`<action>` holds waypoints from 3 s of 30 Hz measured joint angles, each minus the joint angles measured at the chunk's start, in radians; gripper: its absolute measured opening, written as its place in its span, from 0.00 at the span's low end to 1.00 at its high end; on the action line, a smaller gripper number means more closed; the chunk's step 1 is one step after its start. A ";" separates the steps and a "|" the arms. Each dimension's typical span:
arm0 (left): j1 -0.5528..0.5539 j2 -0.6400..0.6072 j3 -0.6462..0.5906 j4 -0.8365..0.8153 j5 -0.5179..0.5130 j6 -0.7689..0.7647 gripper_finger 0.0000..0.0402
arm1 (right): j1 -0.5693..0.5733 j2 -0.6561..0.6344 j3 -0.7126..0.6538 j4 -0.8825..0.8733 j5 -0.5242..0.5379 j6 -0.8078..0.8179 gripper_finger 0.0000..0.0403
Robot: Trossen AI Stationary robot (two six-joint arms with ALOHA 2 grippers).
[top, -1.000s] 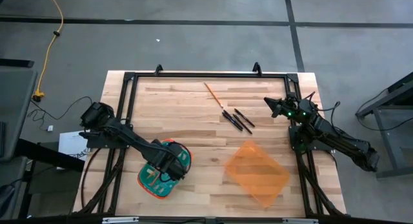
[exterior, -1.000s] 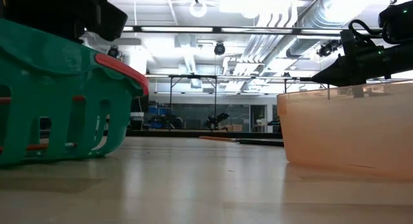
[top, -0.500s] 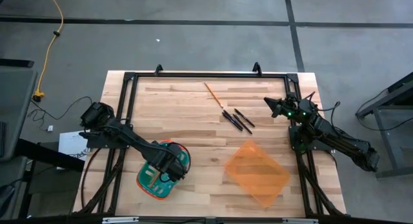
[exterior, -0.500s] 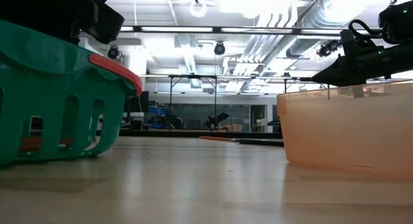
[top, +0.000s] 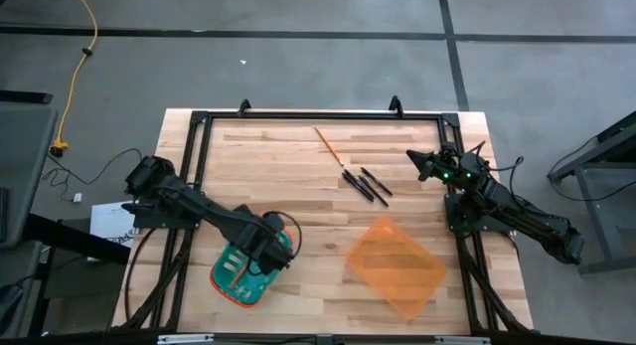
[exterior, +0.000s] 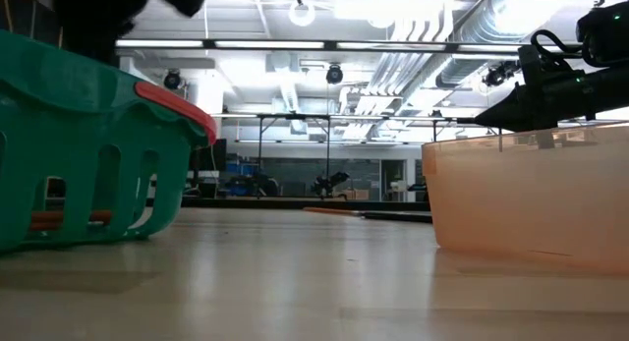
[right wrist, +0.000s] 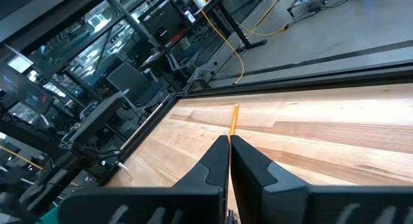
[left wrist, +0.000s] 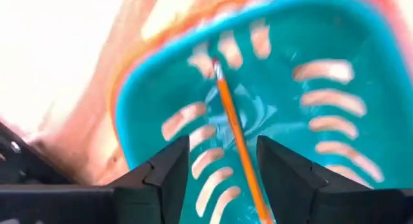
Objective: Sort pens & pencils
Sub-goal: Put the black pen into the orange bin
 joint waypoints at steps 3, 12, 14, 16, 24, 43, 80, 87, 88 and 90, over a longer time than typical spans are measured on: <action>0.041 0.000 0.057 -0.003 -0.036 0.059 0.39 | 0.000 0.000 0.000 0.000 0.000 0.000 0.02; 0.223 0.000 0.065 0.088 -0.143 0.282 0.32 | 0.000 0.000 0.000 0.000 0.000 0.000 0.02; 0.243 0.000 0.065 0.104 -0.218 0.358 0.30 | 0.000 0.000 0.000 0.000 0.000 0.000 0.02; 0.246 0.000 0.065 0.117 -0.293 0.435 0.28 | 0.000 0.000 0.000 0.000 0.000 0.000 0.02; 0.235 -0.011 0.050 0.125 -0.424 0.717 0.17 | 0.000 0.000 0.000 0.000 0.000 0.000 0.02; 0.353 -0.136 -0.238 0.726 -0.177 1.330 0.00 | 0.000 -0.001 0.000 0.008 0.000 0.086 0.02; 0.622 -0.586 -0.684 1.442 0.081 1.276 0.02 | 0.018 0.621 0.279 0.113 -0.284 -0.167 0.02; 0.623 -0.669 -0.750 1.503 0.080 1.276 0.02 | 0.018 0.800 0.403 0.047 -0.272 -0.204 0.02; 0.623 -0.685 -0.762 1.507 0.081 1.276 0.02 | 0.020 0.825 0.416 0.037 -0.266 -0.201 0.02; 0.623 -0.715 -0.788 1.536 0.080 1.276 0.02 | 0.024 0.873 0.443 0.037 -0.265 -0.202 0.02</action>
